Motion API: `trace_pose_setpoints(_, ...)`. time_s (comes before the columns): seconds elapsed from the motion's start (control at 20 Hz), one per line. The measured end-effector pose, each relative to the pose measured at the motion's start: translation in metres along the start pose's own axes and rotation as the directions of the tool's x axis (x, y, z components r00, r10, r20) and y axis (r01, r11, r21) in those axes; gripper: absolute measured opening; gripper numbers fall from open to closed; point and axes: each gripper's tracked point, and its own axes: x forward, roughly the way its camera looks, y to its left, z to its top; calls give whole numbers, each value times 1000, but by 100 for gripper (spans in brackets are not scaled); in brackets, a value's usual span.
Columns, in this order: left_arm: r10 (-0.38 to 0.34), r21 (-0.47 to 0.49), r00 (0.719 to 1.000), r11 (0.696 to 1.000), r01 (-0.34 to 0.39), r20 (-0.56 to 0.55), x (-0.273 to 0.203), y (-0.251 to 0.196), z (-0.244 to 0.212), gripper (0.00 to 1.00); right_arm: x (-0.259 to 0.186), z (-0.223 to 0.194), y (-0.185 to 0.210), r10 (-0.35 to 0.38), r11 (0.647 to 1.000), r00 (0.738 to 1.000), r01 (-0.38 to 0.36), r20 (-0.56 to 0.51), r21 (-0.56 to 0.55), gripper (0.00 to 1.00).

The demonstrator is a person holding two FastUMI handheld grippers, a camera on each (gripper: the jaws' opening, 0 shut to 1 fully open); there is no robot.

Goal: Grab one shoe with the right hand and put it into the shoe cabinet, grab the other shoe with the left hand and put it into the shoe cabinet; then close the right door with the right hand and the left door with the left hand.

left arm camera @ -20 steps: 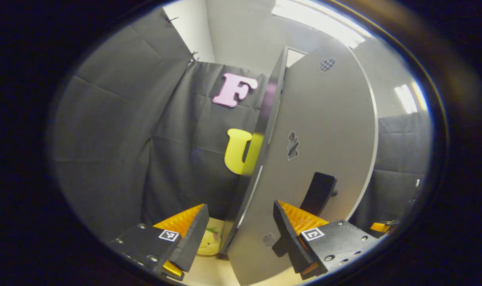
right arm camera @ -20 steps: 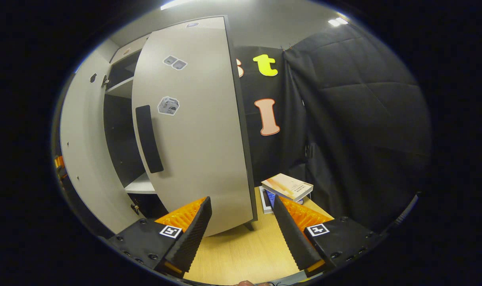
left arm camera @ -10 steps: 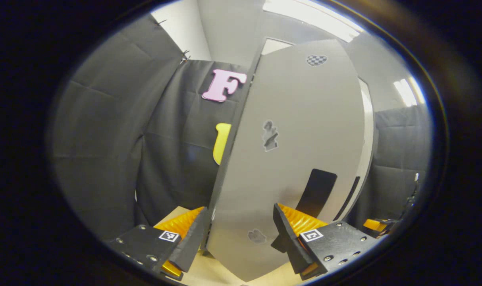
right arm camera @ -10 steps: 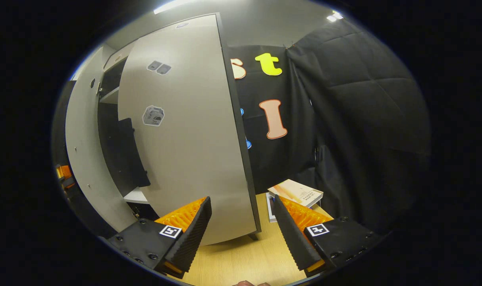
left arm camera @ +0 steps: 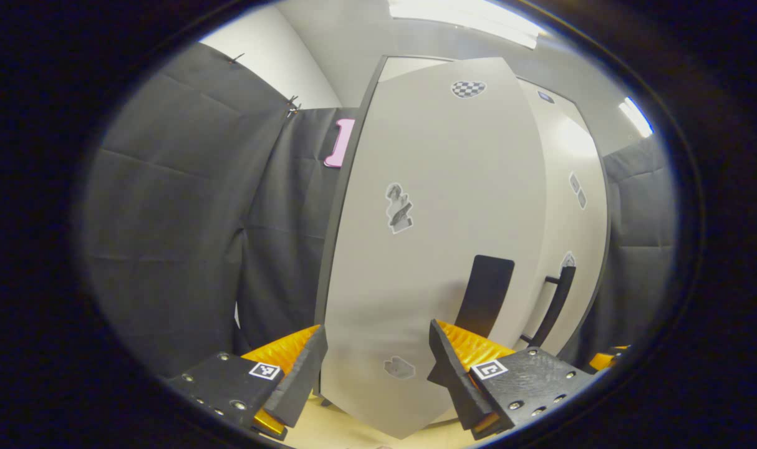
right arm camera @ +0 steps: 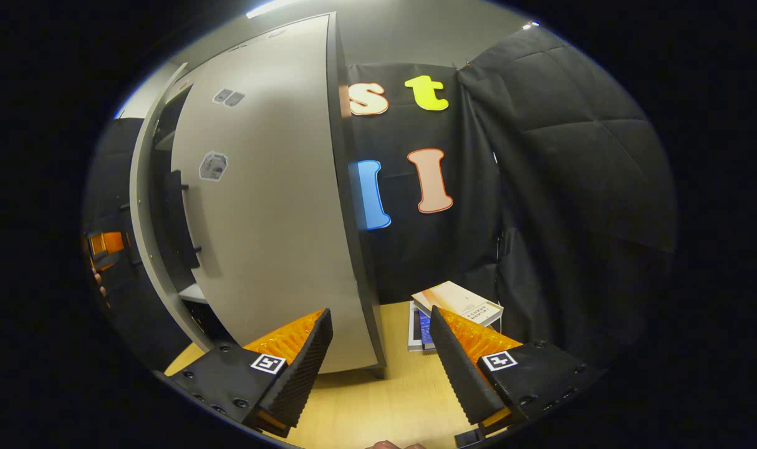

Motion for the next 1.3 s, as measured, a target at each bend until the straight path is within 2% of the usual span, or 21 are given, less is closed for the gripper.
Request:
trace_pose_setpoints(0.15, -19, -21, 1000, 1000, 19, 4, -14, -14, 3, 92, 4, -6, -1, 34, 999, 999, -34, -14, 7, 98)
trace_pose_setpoints(0.3, -31, 47, 999, 998, 29, 35, -29, -16, 16, 92, -5, 4, 0, 23, 999, 999, -24, 25, 27, 98)
trace_pose_setpoints(0.45, -89, 74, 995, 994, 85, 52, -44, -23, 23, 92, -20, 12, 10, 13, 998, 998, -16, 54, 59, 98)
trace_pose_setpoints(0.55, -137, 65, 988, 989, 132, 74, -58, -24, 27, 92, -34, 17, 18, 8, 999, 998, -11, 64, 45, 98)
trace_pose_setpoints(0.75, -165, 58, 984, 985, 161, 64, -86, -1, 20, 92, -70, 25, 32, -21, 1000, 994, 22, 105, -9, 98)
trace_pose_setpoints(1.0, -148, 100, 989, 984, 145, 28, -123, 47, -8, 94, -110, 11, 57, -46, 999, 990, 47, 132, -10, 98)
trace_pose_setpoints(1.05, -137, 100, 990, 986, 133, 36, -132, 56, -9, 92, -115, 7, 59, -57, 998, 990, 58, 131, -8, 98)
trace_pose_setpoints(1.1, -121, 94, 991, 989, 116, 55, -142, 68, -6, 96, -118, -1, 63, -58, 998, 991, 60, 119, -7, 98)
trace_pose_setpoints(1.3, -94, 46, 992, 995, 91, 89, -159, 96, 0, 92, -133, -11, 80, -45, 999, 993, 48, 112, -20, 98)
